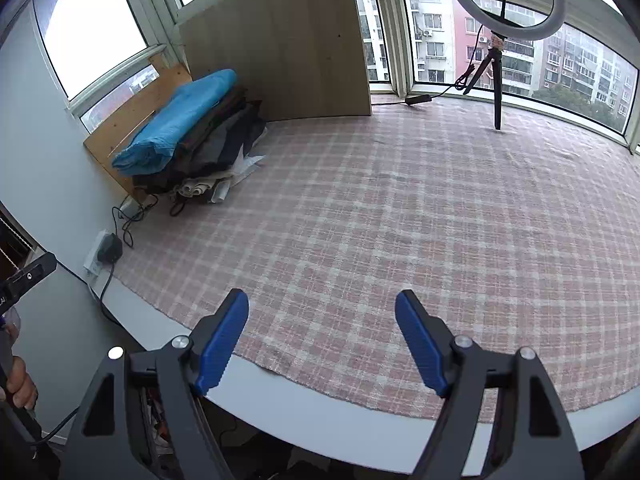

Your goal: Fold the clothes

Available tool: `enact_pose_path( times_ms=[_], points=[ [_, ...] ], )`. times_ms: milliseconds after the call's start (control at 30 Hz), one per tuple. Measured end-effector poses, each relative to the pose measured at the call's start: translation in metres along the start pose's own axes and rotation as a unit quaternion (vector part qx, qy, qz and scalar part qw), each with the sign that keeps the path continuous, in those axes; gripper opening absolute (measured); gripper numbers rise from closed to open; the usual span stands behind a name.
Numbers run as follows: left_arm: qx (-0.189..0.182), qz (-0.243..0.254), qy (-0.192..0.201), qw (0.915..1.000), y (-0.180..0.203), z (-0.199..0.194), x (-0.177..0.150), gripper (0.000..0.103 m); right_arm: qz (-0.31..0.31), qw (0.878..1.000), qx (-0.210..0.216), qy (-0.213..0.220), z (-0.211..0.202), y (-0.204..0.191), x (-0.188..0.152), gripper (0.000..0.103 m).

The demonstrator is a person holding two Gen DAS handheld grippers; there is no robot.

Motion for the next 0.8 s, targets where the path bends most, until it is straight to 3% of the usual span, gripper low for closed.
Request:
enact_pose_path(
  times_ms=[800],
  points=[
    [0.014, -0.001, 0.024, 0.9996, 0.009, -0.015, 0.008, 0.075, 0.007, 1.0, 0.002, -0.011, 0.004, 0.015, -0.001, 0.075]
  ],
)
Point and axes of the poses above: each gripper's, at about its wrist camera, not at the fingertips, and z roughly the way its jaws point, y to its right, x to its top, the point moved 6 cm from there along z, roughly the way its jaws point, and after that the axes turned 6 degrees about z, right-handed, at the moved point
